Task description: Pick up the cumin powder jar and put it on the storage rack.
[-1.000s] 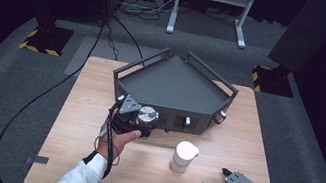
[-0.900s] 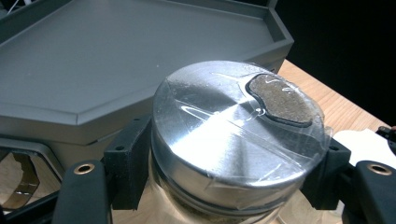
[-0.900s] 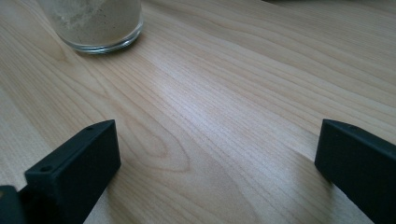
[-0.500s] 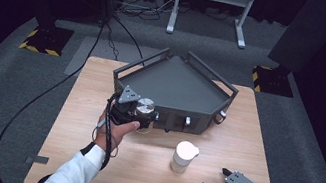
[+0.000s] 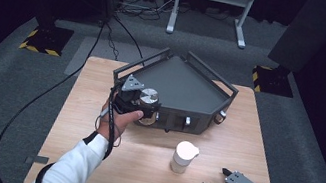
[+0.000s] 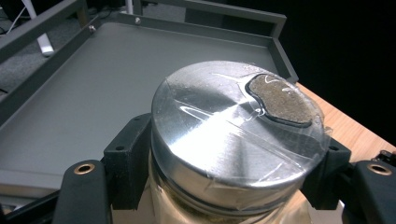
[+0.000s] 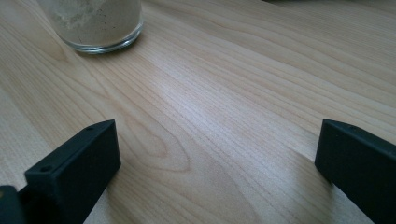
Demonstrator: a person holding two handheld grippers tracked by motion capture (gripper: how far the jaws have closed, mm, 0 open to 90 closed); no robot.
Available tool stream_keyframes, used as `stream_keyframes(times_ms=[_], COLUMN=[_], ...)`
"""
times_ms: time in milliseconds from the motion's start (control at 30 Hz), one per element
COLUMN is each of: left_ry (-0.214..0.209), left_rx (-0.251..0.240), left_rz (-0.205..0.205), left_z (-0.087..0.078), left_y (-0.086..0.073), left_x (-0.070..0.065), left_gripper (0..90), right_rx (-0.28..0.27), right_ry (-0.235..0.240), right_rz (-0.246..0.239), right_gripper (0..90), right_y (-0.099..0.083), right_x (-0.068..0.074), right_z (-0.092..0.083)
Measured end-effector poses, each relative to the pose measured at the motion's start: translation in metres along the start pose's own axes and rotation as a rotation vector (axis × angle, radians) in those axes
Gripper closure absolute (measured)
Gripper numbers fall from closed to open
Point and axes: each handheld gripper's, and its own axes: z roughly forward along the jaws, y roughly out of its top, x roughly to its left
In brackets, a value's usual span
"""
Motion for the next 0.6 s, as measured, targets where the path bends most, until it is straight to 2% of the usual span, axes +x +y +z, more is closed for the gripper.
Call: stream_keyframes(times_ms=[333,600], left_ry=[-0.012,0.015], left_rx=[-0.026,-0.037], left_rz=[-0.005,0.017], left_z=[0.003,0.012], left_y=[0.014,0.032], left_x=[0.010,0.011], left_gripper=[30.4,30.4], right_rx=[0.000,0.000], right_ry=[0.001,0.001], right_rz=[0.000,0.001], right_gripper=[0.0,0.0], right_y=[0.000,0.000], right_x=[0.000,0.000], right_z=[0.000,0.000])
